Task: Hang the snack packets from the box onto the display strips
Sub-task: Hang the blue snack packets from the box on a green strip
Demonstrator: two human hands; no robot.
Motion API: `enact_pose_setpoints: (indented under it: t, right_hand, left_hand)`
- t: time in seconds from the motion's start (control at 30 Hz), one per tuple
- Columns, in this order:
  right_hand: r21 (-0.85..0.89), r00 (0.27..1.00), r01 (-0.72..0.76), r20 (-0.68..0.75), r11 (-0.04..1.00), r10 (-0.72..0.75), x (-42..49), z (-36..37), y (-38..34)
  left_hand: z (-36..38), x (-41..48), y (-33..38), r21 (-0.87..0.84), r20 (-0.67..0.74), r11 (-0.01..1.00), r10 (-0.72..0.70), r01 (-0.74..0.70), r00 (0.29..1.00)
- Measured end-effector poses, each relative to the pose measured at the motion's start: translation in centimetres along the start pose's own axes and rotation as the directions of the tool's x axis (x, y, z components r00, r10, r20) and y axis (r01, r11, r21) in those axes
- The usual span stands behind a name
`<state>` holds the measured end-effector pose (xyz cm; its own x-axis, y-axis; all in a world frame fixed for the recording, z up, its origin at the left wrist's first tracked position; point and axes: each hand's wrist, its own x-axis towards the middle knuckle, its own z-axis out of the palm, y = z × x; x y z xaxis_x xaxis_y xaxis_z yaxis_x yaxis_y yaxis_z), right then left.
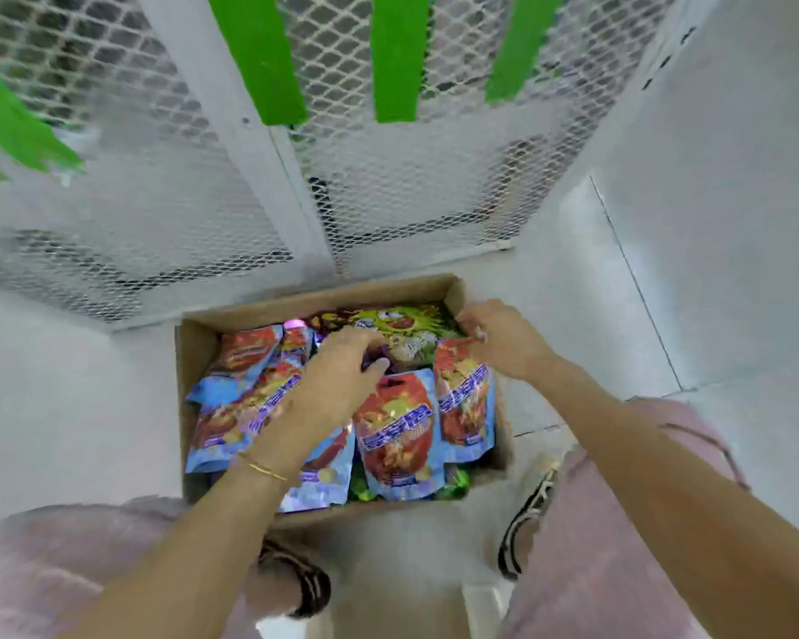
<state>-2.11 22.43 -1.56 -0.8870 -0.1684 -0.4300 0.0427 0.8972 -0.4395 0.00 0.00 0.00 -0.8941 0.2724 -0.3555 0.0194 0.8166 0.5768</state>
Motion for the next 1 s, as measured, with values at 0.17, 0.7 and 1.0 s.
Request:
enact_pose_setpoints:
  t: [0.17,0.7,1.0]
  right_hand:
    - [-0.24,0.997,0.069,0.043,0.968,-0.06,0.6,1.3,1.5]
    - [0.035,0.95,0.299,-0.108,0.954,-0.294,-11.1,-7.5,-2.5]
    - [0.75,0.929,0.334,-0.364,0.571,-0.065,-5.0,-12.5,-1.0]
  left_hand:
    - [1.9,-0.9,-0.5,0.073,-0.193,0.992,0.119,-0.107,0.974]
    - [1.2,-6.9,8.3,-0.129,-0.279,0.962,0.199,-0.242,0.939]
    - [-4.2,3.0,13.8,-0.403,-0.367,0.865,0.147,-0.3,0.919]
